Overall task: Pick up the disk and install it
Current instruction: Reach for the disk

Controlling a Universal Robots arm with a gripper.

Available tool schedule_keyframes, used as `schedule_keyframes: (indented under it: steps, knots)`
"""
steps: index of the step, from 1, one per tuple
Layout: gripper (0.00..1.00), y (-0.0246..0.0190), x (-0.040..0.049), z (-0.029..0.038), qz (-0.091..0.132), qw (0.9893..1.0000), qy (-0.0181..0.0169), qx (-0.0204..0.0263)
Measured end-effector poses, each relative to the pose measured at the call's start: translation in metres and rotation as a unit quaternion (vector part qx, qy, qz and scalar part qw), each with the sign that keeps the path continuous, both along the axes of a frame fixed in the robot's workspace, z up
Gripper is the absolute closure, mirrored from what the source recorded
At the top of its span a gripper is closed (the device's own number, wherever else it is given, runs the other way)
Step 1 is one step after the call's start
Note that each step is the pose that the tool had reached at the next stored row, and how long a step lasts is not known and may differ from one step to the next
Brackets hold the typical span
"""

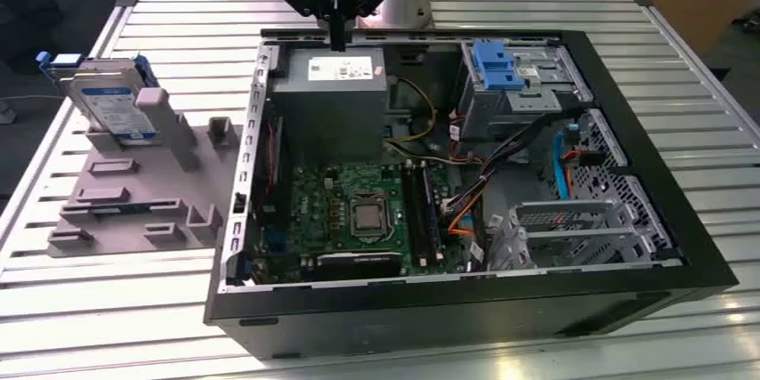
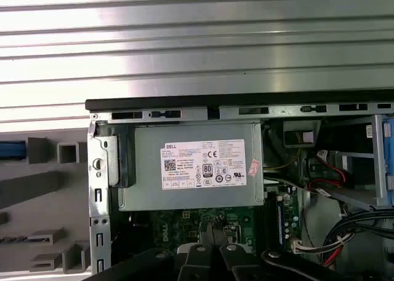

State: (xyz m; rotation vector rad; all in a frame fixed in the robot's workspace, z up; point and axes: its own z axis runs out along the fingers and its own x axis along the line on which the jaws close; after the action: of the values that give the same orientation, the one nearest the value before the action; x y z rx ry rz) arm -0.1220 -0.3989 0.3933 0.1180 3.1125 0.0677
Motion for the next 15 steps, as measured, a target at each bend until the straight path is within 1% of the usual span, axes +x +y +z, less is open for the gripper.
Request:
schedule_keyframes:
  steps: [7, 13, 15]
  knots:
    - [0.89, 0.0, -0.0003, 0.0, 0.0, 1.0, 0.0, 0.0]
    - [0.89, 0.0001, -0.0069, 0.0, 0.0, 1.0, 0.0, 0.0]
    - [0.89, 0.0015, -0.0097, 0.0, 0.0, 1.0, 0.0, 0.0]
